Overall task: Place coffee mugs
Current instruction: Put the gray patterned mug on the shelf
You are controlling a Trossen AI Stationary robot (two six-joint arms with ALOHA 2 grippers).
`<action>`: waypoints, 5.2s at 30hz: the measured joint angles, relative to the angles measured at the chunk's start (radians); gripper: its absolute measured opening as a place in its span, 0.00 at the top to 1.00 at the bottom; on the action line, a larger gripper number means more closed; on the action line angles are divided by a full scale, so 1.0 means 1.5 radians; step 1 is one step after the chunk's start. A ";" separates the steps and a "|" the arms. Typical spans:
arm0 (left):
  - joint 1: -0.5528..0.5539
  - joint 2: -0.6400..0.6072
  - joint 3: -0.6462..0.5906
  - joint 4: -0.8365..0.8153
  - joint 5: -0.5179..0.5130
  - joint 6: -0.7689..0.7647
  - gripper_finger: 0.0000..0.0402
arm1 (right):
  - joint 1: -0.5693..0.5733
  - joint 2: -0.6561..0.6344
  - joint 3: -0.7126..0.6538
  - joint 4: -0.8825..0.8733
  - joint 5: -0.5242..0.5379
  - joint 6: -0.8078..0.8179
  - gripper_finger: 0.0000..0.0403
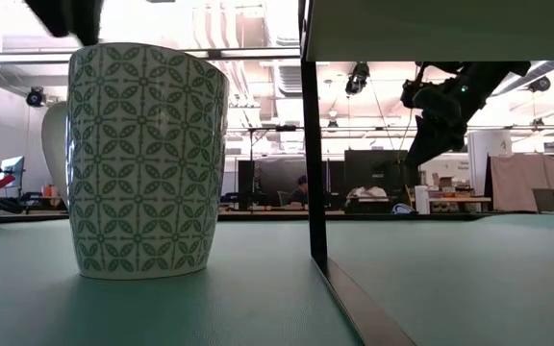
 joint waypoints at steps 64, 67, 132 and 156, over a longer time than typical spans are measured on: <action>-0.023 -0.293 -0.631 0.738 -0.069 0.028 0.88 | 0.000 0.000 0.000 0.000 0.000 0.000 0.82; -0.023 -0.293 -0.631 0.739 -0.068 0.019 0.88 | 0.000 0.000 0.000 0.000 0.000 0.000 0.82; -0.197 -0.181 -0.109 0.418 -0.319 0.013 0.88 | 0.000 0.000 0.000 0.000 0.000 0.000 0.82; -0.133 -0.152 -0.109 0.684 -0.274 0.195 0.88 | 0.000 0.000 0.000 0.000 0.000 0.000 0.82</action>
